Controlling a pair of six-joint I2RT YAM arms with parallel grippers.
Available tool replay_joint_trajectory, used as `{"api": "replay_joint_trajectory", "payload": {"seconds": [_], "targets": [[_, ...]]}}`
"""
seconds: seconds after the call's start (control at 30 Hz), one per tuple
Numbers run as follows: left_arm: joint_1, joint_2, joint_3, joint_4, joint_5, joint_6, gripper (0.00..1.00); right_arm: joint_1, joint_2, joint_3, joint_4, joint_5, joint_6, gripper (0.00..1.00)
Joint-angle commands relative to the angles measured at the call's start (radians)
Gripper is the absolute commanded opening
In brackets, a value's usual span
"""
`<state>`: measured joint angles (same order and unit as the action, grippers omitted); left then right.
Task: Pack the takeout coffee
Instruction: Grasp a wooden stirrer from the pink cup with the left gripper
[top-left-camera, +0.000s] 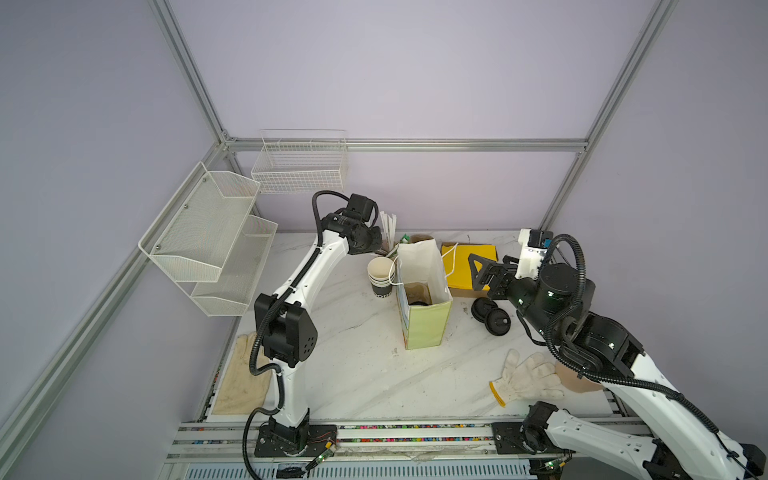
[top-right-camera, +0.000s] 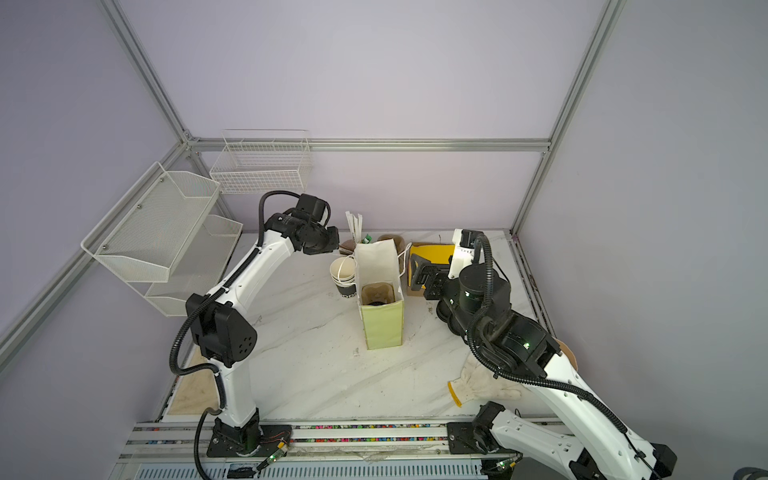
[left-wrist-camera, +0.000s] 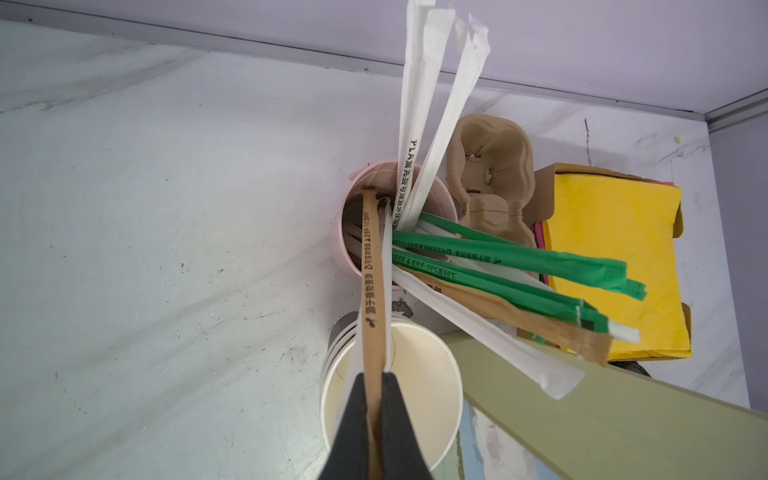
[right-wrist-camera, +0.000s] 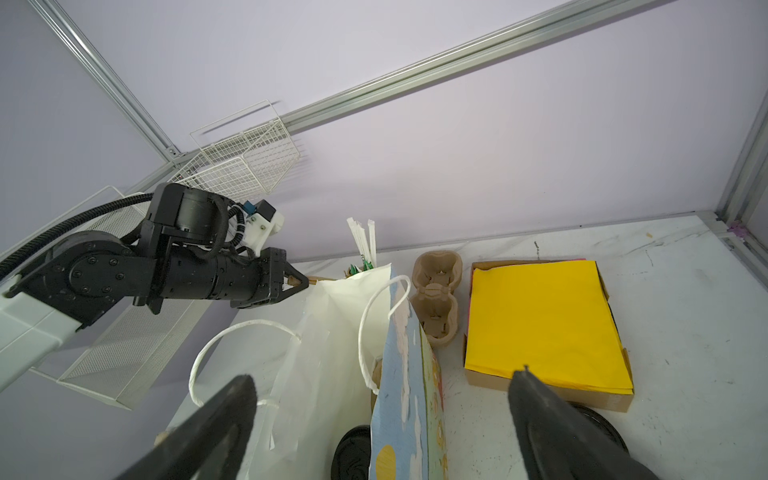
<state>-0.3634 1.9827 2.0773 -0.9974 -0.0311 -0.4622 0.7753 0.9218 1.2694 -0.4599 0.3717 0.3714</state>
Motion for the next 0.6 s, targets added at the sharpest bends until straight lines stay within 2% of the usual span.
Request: {"api": "replay_joint_trajectory", "payload": {"seconds": [0.0,0.13,0.37,0.5,0.57], "targets": [[-0.007,-0.006,0.103,-0.042,-0.001,0.025,0.07,0.005,-0.004,0.026,0.007,-0.008,0.011,0.97],[-0.009,-0.007,0.116,-0.049,0.009,0.028,0.08,0.005,-0.003,0.025,0.007,-0.01,0.011,0.97],[-0.009,0.001,0.13,-0.062,0.013,0.036,0.22,0.005,-0.003,0.024,0.007,-0.014,0.011,0.97],[-0.011,0.001,0.134,-0.062,0.008,0.036,0.2,0.005,-0.005,0.022,0.008,-0.016,0.011,0.97],[-0.011,0.003,0.137,-0.063,0.007,0.039,0.15,0.005,-0.004,0.024,0.007,-0.016,0.011,0.97]]}}
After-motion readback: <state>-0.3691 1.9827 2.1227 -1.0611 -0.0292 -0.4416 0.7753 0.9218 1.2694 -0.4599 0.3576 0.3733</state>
